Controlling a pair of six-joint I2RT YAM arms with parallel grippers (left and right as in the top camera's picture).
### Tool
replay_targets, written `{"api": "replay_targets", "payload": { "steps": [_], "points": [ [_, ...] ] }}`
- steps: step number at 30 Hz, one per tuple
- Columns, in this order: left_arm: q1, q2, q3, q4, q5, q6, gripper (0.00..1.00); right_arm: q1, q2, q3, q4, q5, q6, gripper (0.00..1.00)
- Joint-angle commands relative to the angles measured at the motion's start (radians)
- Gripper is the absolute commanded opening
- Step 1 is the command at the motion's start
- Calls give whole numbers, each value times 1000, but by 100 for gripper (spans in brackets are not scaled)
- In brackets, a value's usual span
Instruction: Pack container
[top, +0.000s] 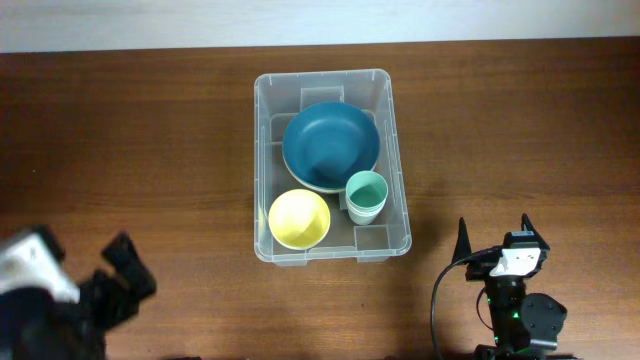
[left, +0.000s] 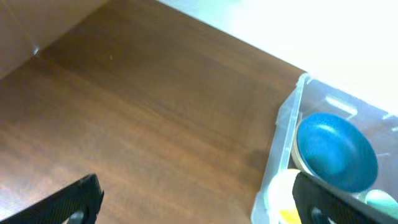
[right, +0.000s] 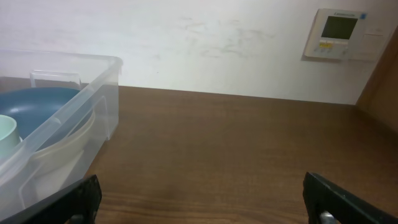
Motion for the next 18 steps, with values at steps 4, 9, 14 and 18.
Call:
{"api": "replay_targets", "payload": {
  "steps": [4,9,14,18],
  "points": [
    [3,-178,-92,-6,-101,12,99,5,-11,-5,-7,12,1,99],
    [3,-356,-278,150,-156,12,99,5,-11,-5,-7,12,1,99],
    [3,-499,-531,384,-155,12,99,5,-11,-5,-7,12,1,99],
    [3,-582,-756,631,-150,11,99,5,-11,-5,-7,12,1,99]
  ]
}}
